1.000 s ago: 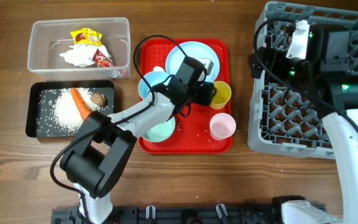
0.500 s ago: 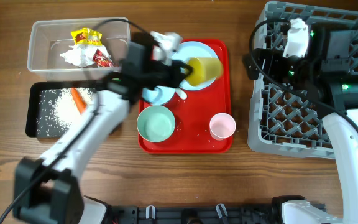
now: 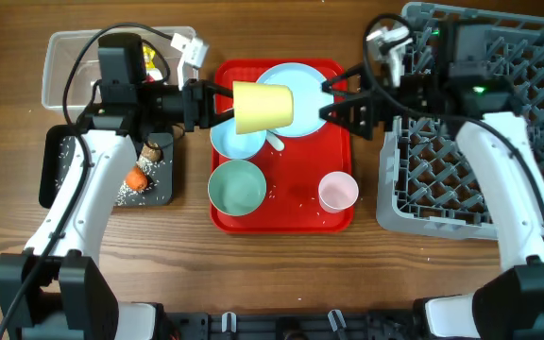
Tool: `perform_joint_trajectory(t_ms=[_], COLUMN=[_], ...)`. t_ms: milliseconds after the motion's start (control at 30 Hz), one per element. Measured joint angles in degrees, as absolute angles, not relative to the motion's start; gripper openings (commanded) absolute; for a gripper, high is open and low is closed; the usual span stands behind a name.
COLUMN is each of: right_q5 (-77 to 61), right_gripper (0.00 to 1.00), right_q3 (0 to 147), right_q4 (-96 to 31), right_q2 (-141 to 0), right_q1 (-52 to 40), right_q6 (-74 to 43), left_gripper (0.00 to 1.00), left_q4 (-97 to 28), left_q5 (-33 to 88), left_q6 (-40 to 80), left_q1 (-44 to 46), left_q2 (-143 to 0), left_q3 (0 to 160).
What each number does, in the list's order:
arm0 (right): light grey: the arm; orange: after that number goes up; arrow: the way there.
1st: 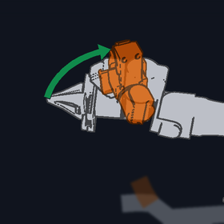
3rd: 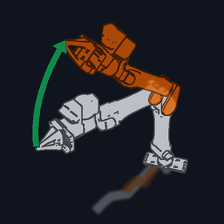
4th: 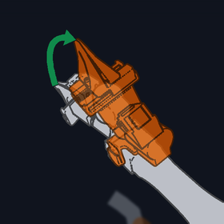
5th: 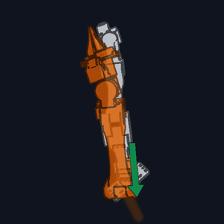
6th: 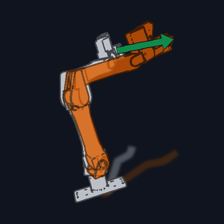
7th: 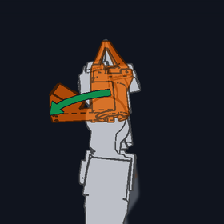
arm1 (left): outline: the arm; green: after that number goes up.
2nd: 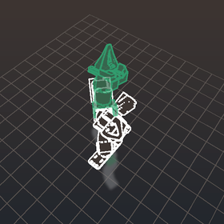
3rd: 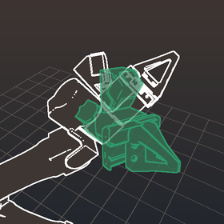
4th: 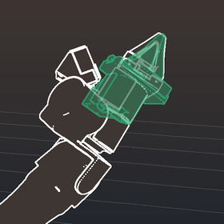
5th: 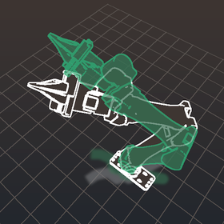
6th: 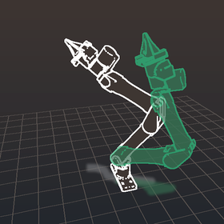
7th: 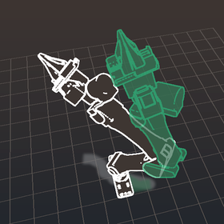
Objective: Sort waste into correct bins and load items into the dishwasher rack
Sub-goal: 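Hand the yellow cup from the left gripper to the right gripper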
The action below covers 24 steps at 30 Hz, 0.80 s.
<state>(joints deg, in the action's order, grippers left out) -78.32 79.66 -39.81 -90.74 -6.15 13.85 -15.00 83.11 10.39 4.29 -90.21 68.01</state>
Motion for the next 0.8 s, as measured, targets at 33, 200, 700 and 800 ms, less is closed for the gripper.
perform_joint_trajectory(t_ms=[33,200,700,800], right_q5=[-78.5,-79.35,-77.08,-77.01], right_gripper=[0.99,0.89,0.64,0.59], right_q3=[79.66,79.66,79.66,79.66], right_q4=[-39.33,-37.91,-35.77,-35.77], right_q2=[-91.46,-91.94,-91.94,-91.96], right_q1=[-7.88,-11.94,-14.92,-14.9], right_q6=[14.22,14.94,15.31,15.09], left_gripper=[0.04,0.04,0.04,0.04], left_q4=[-15.0,-15.0,-10.37,-10.13], left_q5=[82.15,77.82,78.72,78.67], left_q6=[10.28,10.11,11.07,11.44], left_q1=[5.37,8.49,8.64,8.95], left_q2=[-90.21,-90.24,-90.28,-90.28], left_q3=[68.01,68.01,67.99,67.99])
